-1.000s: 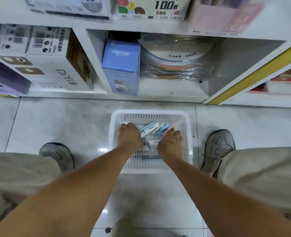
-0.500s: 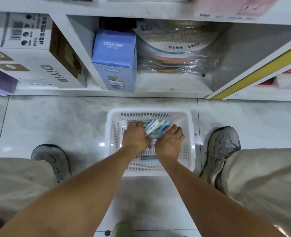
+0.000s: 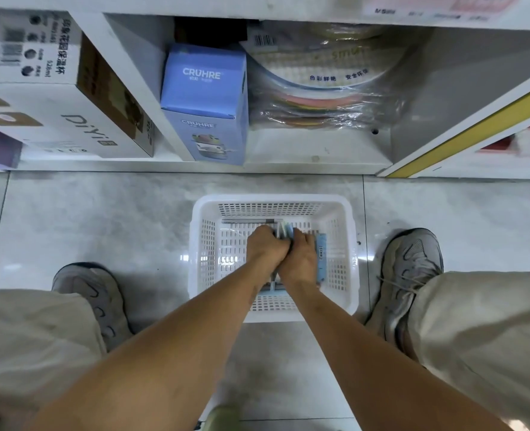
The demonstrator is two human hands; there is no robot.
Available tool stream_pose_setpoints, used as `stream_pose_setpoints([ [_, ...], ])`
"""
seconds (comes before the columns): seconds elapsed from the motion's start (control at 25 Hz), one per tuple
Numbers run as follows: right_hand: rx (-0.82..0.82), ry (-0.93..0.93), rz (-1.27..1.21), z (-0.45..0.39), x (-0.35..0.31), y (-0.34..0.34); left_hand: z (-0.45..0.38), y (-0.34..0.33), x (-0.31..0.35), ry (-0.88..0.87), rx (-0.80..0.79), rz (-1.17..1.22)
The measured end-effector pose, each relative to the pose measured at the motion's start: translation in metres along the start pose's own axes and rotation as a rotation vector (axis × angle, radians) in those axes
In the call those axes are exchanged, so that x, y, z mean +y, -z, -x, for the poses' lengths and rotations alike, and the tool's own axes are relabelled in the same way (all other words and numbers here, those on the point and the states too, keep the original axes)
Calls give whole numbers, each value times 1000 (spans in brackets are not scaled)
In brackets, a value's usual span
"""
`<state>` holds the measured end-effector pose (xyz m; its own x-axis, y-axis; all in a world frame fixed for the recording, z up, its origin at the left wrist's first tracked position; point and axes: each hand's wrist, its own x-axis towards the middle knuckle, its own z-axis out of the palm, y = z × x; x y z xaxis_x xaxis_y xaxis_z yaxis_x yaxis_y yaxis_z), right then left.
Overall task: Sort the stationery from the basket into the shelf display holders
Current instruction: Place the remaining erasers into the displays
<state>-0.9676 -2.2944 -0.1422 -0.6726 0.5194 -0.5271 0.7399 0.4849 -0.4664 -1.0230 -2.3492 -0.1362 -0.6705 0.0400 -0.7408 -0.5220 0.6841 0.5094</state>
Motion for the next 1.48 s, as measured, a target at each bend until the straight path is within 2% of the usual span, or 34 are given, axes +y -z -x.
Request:
stream_pose_setpoints([
  [0.08,-53,-74,-91,2,0,-2,2,-6,-6,73,-8,160],
  [0.2,-182,-175,-333,7,-1,5,8,-7,-10,175,-115,433],
  [0.28,-250,-164,-435,14,-2,15,10,-4,-12,238,-139,589],
  [0.44,-549,-192,-1016,26,-8,31,10,6,-24,348,8,852],
  [0.48,-550,-208,-986,26,-12,30,11,9,-27,385,18,900],
  [0.52,-496,-209,-848,26,-18,29,13,11,-29,419,8,932],
  [0.6,-315,-177,-527,27,-26,25,17,13,-28,447,5,962],
  [0.68,-154,-16,-306,28,-29,21,16,14,-23,408,57,1008],
  [0.76,-69,149,-215,28,-28,23,15,20,-16,360,135,1020],
  [0.88,-19,160,-174,11,-13,45,12,32,-16,275,160,890],
  [0.96,-13,108,100,0,6,61,10,41,-21,202,113,846],
  [1.04,-57,160,495,0,21,66,10,47,-23,168,68,852],
  [1.12,-114,228,703,10,31,57,11,48,-23,181,19,904],
  [1.32,1,272,551,28,43,27,15,52,-29,223,-59,1005],
  [1.48,-90,252,508,22,36,20,15,59,-35,230,-108,1018],
])
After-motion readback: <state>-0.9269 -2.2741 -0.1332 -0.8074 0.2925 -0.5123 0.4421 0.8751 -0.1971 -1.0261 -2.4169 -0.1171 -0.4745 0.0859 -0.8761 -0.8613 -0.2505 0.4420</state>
